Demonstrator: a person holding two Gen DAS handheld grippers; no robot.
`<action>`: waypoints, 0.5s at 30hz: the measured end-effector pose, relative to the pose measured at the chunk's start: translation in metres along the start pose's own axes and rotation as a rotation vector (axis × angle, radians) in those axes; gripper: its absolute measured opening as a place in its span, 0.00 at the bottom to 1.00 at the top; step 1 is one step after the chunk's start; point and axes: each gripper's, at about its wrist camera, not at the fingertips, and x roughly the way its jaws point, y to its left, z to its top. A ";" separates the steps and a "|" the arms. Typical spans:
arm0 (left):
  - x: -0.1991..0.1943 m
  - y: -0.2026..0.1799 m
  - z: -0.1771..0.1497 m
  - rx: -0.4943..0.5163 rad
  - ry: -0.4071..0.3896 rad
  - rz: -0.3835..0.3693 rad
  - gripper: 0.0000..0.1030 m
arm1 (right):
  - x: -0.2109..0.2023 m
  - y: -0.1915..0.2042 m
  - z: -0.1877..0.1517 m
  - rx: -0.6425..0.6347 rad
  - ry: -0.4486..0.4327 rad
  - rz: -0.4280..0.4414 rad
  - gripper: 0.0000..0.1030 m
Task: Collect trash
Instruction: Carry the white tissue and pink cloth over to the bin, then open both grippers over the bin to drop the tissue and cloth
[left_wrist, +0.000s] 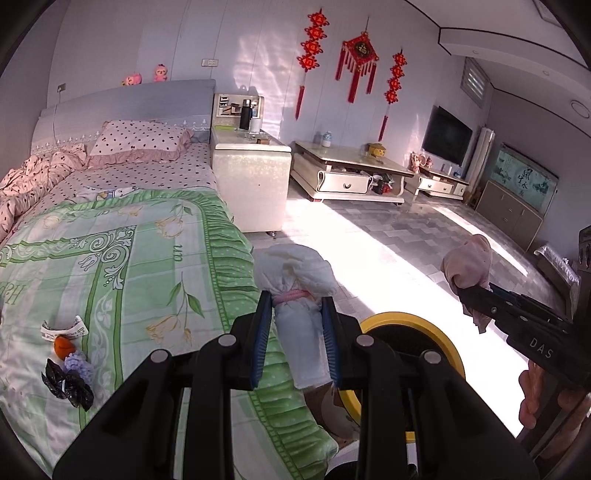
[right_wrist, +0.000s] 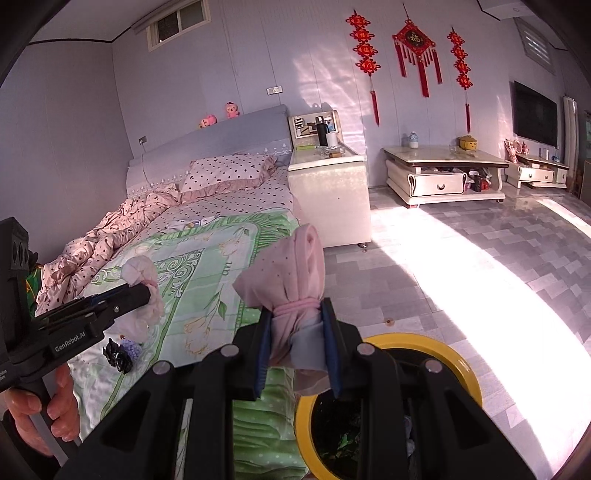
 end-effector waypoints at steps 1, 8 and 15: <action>0.006 -0.008 -0.001 0.010 0.008 -0.008 0.25 | 0.000 -0.006 -0.002 0.009 0.002 -0.008 0.23; 0.044 -0.046 -0.014 0.049 0.068 -0.058 0.25 | 0.005 -0.051 -0.014 0.069 0.025 -0.048 0.23; 0.085 -0.071 -0.033 0.073 0.134 -0.095 0.25 | 0.018 -0.078 -0.029 0.111 0.059 -0.075 0.23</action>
